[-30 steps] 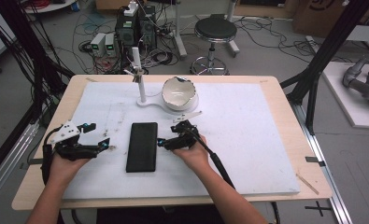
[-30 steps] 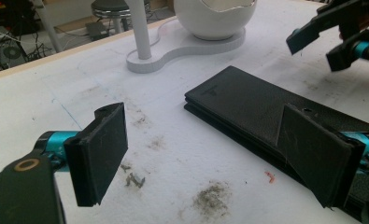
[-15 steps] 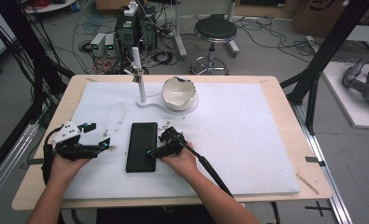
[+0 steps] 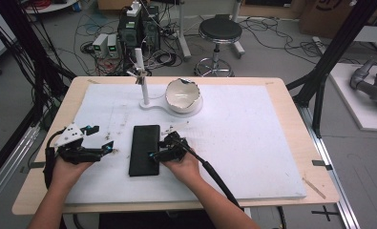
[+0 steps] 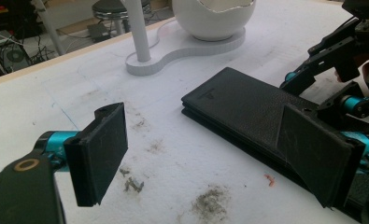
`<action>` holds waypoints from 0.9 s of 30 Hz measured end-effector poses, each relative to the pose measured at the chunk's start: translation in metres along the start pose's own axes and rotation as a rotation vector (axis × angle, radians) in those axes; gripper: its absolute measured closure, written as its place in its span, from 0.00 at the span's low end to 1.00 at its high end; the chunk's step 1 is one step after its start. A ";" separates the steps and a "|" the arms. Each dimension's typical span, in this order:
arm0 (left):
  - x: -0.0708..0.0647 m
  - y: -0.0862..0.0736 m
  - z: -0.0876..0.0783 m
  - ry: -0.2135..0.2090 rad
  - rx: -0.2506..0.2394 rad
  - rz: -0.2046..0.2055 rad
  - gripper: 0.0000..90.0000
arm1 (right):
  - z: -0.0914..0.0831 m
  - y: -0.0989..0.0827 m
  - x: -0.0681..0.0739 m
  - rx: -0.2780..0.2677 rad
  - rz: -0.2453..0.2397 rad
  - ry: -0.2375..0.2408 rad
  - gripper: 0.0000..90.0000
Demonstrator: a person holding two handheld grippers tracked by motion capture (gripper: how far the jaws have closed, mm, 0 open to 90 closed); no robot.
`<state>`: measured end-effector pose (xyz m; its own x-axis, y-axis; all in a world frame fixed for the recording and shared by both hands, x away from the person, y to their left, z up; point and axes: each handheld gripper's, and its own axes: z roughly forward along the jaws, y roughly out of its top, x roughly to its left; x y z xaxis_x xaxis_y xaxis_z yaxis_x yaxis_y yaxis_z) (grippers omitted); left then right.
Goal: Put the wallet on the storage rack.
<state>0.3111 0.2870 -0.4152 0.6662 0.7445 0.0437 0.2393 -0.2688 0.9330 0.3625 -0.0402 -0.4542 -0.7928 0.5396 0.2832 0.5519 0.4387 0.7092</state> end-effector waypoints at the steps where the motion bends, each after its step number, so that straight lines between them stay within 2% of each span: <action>1: 0.000 0.000 0.000 0.001 0.000 0.001 0.19 | -0.001 -0.001 -0.001 0.000 0.020 0.020 0.49; 2: 0.000 0.000 -0.001 0.002 -0.001 0.000 0.19 | -0.001 -0.001 -0.001 0.000 0.020 0.020 0.49; 9: 0.000 -0.001 -0.001 0.008 0.003 -0.001 0.19 | -0.002 -0.002 0.000 -0.007 0.052 0.057 0.71; 10: 0.000 -0.001 -0.001 0.007 0.004 -0.001 0.19 | -0.003 -0.002 0.000 -0.016 0.048 0.053 0.79; 17: 0.001 -0.002 -0.001 0.007 0.003 -0.003 0.19 | -0.005 -0.003 0.002 -0.043 0.035 0.036 0.90; 20: 0.001 -0.002 -0.002 0.006 0.001 -0.006 0.19 | -0.008 -0.002 -0.001 -0.048 0.061 0.068 0.92; 22: 0.002 -0.002 -0.003 0.004 -0.002 -0.010 0.19 | -0.015 0.001 -0.002 -0.059 0.030 0.080 0.93; 23: 0.002 -0.003 -0.003 0.003 -0.005 -0.013 0.19 | -0.015 0.001 -0.002 -0.059 0.030 0.080 0.93; 24: 0.002 -0.003 -0.003 0.004 -0.006 -0.013 0.19 | -0.025 0.006 -0.001 -0.071 -0.009 0.074 0.94; 25: 0.003 -0.002 -0.003 0.002 -0.006 -0.013 0.19 | -0.025 0.006 -0.001 -0.071 -0.009 0.074 0.94; 27: 0.002 -0.002 -0.004 -0.002 -0.015 -0.020 0.19 | -0.036 0.010 -0.001 -0.080 -0.045 0.061 0.94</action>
<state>0.3097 0.2915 -0.4157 0.6627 0.7485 0.0242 0.2423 -0.2449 0.9388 0.3596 -0.0626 -0.4238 -0.8318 0.4751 0.2871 0.4951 0.4011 0.7707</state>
